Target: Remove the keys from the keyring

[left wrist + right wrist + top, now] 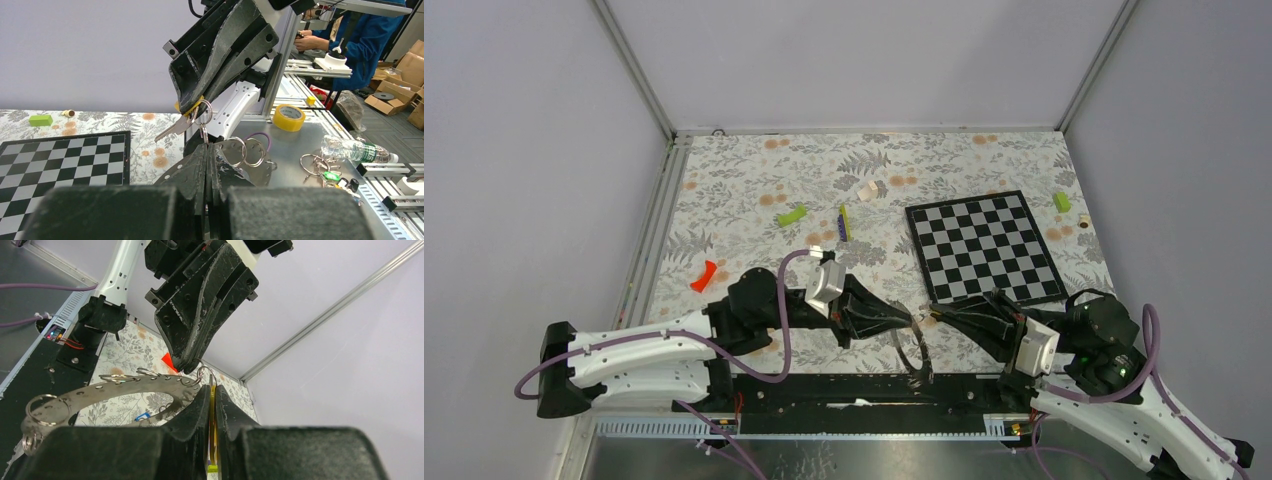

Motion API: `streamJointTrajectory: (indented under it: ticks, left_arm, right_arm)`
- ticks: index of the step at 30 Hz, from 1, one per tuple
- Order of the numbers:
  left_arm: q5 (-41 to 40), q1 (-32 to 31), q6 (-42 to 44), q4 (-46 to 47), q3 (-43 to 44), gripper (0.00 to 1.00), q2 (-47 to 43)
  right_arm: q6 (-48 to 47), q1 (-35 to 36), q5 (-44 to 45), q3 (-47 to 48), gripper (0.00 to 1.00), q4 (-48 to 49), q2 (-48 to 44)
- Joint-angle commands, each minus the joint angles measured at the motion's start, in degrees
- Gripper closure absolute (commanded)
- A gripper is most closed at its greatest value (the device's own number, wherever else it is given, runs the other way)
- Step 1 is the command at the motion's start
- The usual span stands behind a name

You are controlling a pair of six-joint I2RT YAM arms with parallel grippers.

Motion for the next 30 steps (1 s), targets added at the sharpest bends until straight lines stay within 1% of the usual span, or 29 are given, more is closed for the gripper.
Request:
streamJointTrajectory:
  ticks: [1,9,17,22,30]
  left_arm:
    - [0.1,-0.2,0.5,2.4,1.2,1.00,-2.3]
    - [-1.6,-0.2,0.9,5.9,-0.2,1.00,-3.4]
    - [-1.8,-0.2,1.3,6.0,-0.2,1.00,-3.5]
    - [-1.8,-0.2,1.3,6.2,-0.3,1.00,-3.4]
    - [-1.8,-0.2,1.5,6.0,-0.3,1.00,-3.5]
  right_arm:
    - [-1.2,-0.1,2.3,0.5,1.00,0.5,-0.9]
    - [0.5,-0.1,0.0,-1.1,1.00,0.2,-1.1]
    - [2.6,-0.2,-2.4,-1.6,1.00,-1.4,-0.7]
    - [4.0,-0.1,-4.1,-2.6,1.00,-0.4,0.2]
    - [4.2,-0.1,-4.1,-3.7,1.00,0.9,0.7]
